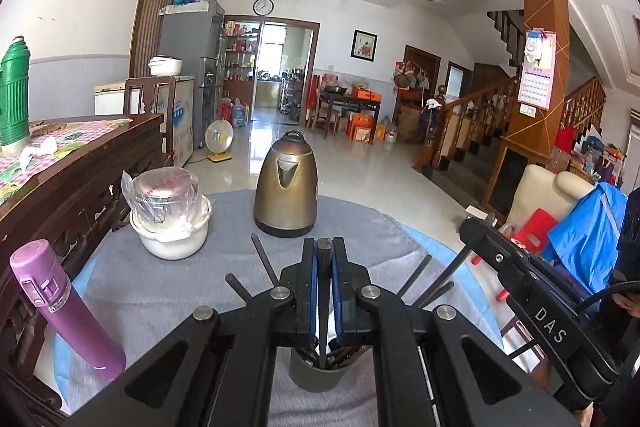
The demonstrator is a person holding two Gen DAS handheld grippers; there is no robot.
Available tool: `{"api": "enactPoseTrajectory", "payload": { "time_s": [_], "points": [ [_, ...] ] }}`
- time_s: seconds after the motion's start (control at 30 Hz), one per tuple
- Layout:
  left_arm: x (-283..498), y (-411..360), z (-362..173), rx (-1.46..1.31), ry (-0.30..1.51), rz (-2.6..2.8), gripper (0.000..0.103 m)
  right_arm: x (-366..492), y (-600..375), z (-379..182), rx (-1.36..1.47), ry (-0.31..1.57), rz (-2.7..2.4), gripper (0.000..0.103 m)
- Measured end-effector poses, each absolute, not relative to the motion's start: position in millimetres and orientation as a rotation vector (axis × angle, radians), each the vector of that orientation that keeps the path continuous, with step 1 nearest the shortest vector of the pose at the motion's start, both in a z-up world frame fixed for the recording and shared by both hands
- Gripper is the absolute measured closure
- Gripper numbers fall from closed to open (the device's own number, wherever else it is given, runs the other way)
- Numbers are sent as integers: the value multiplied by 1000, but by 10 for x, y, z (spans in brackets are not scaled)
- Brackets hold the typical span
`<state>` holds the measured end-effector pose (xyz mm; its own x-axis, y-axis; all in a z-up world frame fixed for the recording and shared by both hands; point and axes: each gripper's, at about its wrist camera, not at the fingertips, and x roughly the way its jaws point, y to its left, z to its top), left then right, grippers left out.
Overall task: Organize utensils
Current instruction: 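Lift both chopsticks and lower them into the gray cup with both tools, then open both tools to release the chopsticks and pull them back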
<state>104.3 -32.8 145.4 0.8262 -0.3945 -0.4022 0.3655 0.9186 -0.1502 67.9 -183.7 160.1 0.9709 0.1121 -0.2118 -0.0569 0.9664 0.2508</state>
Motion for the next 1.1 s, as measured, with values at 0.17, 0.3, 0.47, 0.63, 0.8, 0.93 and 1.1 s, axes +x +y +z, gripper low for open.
{"api": "enactPoseTrajectory", "payload": {
  "time_s": [0.17,0.3,0.47,0.63,0.8,0.93,1.1],
  "points": [
    [1008,-336,1429,-61,454,-405,96,667,-1825,1540,245,239,89,97],
    [1004,-354,1374,-52,476,-398,96,692,-1836,1498,250,259,86,97],
    [1007,-368,1329,-41,496,-393,96,691,-1860,1466,262,269,82,97],
    [1023,-356,1301,-37,508,-387,96,687,-1876,1468,269,271,81,97],
    [1036,-354,1283,-33,515,-382,96,694,-1859,1480,268,274,85,97],
    [1060,-347,1255,-33,528,-381,96,705,-1837,1471,269,280,93,97],
    [1071,-341,1228,-34,539,-381,96,723,-1817,1442,272,297,101,97]
  ]
}}
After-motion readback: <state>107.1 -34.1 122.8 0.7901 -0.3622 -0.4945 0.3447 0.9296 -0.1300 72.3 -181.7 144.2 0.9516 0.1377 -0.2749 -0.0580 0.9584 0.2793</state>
